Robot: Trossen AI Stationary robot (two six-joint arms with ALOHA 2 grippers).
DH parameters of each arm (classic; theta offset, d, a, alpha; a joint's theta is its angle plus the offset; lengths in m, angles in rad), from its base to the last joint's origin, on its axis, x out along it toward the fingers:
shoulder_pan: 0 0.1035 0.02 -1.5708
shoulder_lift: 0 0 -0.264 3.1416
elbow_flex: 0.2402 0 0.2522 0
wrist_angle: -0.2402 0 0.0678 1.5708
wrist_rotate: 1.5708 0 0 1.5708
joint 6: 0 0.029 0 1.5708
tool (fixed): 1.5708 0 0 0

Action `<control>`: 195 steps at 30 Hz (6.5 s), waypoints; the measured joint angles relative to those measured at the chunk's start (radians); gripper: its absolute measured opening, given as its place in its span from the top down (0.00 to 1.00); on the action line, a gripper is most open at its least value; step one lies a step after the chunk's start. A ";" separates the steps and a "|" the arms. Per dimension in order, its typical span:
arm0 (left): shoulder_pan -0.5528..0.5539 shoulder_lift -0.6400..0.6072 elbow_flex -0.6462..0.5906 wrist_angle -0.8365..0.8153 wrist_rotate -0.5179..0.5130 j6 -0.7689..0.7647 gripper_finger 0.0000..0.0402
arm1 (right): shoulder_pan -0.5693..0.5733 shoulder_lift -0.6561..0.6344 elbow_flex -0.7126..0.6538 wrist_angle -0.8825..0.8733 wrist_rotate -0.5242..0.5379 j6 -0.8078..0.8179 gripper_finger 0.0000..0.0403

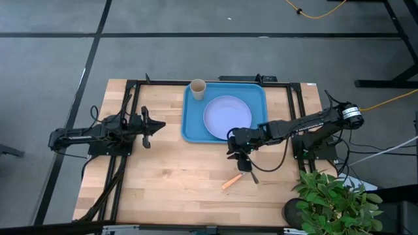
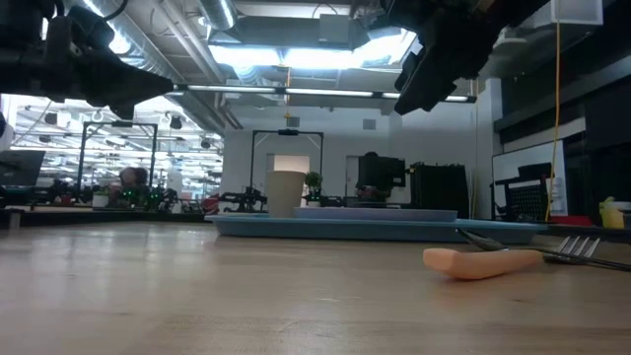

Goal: Pick and place plate/cup/fork/spoon on tray
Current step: Put the black spoon on the blue tray to the right of the purple plate, then adjust the purple plate on the tray

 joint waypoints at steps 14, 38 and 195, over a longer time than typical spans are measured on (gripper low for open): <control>0.000 0.003 0.000 0.000 0.000 0.000 0.97 | 0.000 0.000 0.000 0.081 0.032 0.129 0.76; 0.000 0.003 0.000 0.001 0.000 0.000 0.93 | 0.059 0.152 -0.002 -0.097 0.185 0.773 0.76; 0.000 0.004 0.000 0.000 0.000 0.000 1.00 | -0.655 0.061 -0.226 -0.142 0.337 0.776 0.82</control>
